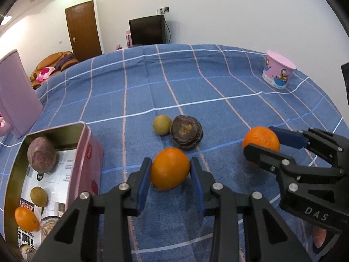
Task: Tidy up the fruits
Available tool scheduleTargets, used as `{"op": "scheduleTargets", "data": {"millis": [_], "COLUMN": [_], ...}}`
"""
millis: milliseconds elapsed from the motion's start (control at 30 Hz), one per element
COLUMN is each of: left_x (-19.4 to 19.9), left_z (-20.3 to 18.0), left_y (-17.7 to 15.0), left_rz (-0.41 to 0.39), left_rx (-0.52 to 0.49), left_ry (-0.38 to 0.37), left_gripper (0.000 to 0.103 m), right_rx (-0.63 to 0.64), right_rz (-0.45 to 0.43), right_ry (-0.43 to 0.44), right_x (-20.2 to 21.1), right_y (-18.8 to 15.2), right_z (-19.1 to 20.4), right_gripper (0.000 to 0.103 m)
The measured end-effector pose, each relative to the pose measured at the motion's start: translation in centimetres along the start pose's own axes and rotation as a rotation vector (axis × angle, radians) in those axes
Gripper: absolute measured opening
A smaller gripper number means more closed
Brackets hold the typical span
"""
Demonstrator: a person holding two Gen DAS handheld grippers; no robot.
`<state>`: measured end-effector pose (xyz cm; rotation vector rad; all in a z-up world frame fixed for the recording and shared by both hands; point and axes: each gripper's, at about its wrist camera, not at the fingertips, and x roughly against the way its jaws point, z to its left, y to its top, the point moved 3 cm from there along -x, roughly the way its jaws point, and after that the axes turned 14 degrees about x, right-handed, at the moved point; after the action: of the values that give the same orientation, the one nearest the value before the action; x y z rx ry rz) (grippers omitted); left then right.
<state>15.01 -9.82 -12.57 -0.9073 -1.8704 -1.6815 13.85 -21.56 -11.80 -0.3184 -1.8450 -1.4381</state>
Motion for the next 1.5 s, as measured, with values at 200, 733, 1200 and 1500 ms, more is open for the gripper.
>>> {"op": "scheduleTargets", "data": {"millis": [200, 733, 1200, 1500], "left_x": [0.9, 3.3, 4.6, 5.2], "left_z": [-0.3, -0.1, 0.0, -0.1], "left_y": [0.1, 0.2, 0.0, -0.1], "left_rz": [-0.045, -0.176, -0.248, -0.288], "left_rx": [-0.016, -0.004, -0.009, -0.008], "left_ry": [0.003, 0.004, 0.011, 0.015], "left_gripper": [0.037, 0.037, 0.037, 0.037], "right_rx": [0.03, 0.041, 0.062, 0.069], "right_rz": [-0.024, -0.085, -0.156, -0.195], "right_ry": [-0.011, -0.041, -0.07, -0.084], "right_x": [0.5, 1.6, 3.1, 3.9], "right_y": [0.2, 0.4, 0.5, 0.5], "right_z": [0.5, 0.8, 1.2, 1.4], "right_gripper": [0.05, 0.05, 0.05, 0.05]}}
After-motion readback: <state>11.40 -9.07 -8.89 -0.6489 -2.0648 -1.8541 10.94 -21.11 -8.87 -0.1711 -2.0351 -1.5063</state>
